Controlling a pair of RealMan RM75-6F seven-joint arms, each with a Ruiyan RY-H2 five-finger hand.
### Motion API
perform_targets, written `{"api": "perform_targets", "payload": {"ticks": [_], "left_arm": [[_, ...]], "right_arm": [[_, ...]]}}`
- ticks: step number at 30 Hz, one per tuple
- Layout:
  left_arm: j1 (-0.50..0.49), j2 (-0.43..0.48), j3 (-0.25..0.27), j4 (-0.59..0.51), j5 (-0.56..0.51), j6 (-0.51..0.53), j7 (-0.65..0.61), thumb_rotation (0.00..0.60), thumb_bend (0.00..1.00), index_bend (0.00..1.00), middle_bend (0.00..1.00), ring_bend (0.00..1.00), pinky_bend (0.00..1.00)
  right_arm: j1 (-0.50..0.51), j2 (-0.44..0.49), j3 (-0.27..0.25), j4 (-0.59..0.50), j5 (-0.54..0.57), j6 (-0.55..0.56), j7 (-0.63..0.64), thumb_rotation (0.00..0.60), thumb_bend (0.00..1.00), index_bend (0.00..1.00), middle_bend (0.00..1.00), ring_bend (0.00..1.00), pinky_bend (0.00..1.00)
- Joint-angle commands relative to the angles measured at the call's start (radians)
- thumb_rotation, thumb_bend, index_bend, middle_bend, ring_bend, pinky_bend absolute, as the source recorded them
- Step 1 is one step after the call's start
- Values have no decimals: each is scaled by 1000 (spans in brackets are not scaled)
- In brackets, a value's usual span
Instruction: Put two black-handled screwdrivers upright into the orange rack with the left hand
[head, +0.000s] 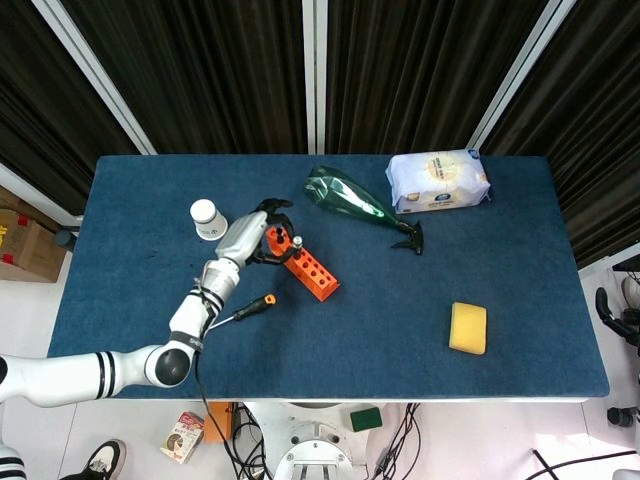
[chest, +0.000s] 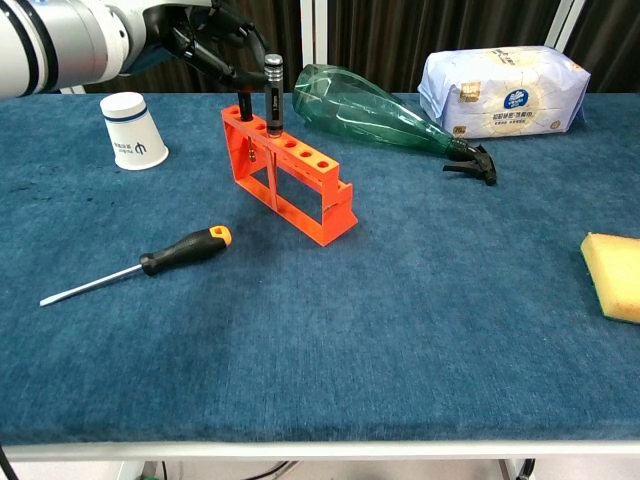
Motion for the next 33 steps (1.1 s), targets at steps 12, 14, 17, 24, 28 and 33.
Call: {"api": "perform_targets", "payload": {"ticks": [12,14,17,24,28,33], "left_arm": [[0,-4,16,3,23,2,4,586,313,482,138,12,155],[1,-1,15,0,25,0,2,583,312,403,138,11,155],[3,3,15,-3,32,-1,-4,575,312,265,137,11,155],[20,20,11,-21,53,11,-25,567,312,135,137,11,155],[46,52,7,-65,100,38,-41,562,312,134,131,11,155],[109,132,19,-150,230,127,-42,561,312,148,116,11,155]], "right_arm": [[-1,4,-1,-8,-2,1,-5,600,385,0,0,0,0],[-1,5,-1,-9,-2,1,-6,600,385,0,0,0,0],[-1,6,-2,-12,-3,2,-10,600,385,0,0,0,0],[-3,11,-3,-23,-8,8,-17,600,385,0,0,0,0],[-7,17,-4,-33,-12,17,-24,600,385,0,0,0,0],[-14,27,-5,-48,-17,30,-33,600,385,0,0,0,0]]}}
